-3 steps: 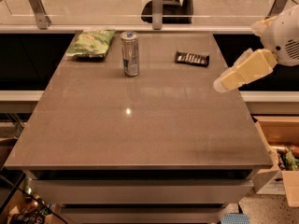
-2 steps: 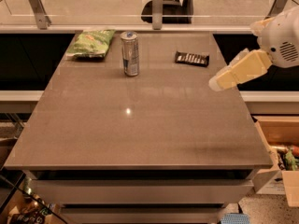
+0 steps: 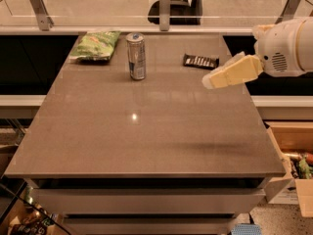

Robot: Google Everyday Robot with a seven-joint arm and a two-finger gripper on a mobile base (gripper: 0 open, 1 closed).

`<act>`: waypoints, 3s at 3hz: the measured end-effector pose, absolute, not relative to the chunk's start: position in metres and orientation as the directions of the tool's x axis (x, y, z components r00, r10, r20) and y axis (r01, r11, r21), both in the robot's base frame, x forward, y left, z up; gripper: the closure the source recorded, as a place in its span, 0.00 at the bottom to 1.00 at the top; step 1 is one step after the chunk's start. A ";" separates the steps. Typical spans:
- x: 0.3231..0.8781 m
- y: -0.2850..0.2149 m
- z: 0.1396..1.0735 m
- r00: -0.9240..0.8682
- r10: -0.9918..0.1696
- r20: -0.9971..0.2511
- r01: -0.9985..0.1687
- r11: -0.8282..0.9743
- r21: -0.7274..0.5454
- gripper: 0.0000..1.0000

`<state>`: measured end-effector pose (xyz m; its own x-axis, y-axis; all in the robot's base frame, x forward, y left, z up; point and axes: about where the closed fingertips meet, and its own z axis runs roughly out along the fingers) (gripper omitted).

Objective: Pick redbull can

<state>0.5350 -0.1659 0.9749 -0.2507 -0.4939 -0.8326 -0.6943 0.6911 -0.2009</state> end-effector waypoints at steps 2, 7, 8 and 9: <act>0.566 -0.134 0.969 -0.167 -0.403 -0.900 -0.710 0.682 -0.174 0.00; 0.623 -0.058 0.945 -0.106 -0.258 -0.960 -0.784 0.615 -0.079 0.00; 0.642 -0.047 0.941 -0.100 -0.248 -0.964 -0.787 0.612 -0.075 0.00; 0.659 -0.034 0.937 -0.082 -0.234 -0.969 -0.795 0.601 -0.078 0.00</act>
Offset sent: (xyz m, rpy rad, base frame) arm 0.0498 0.0465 -0.0128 0.1843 -0.1098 0.0695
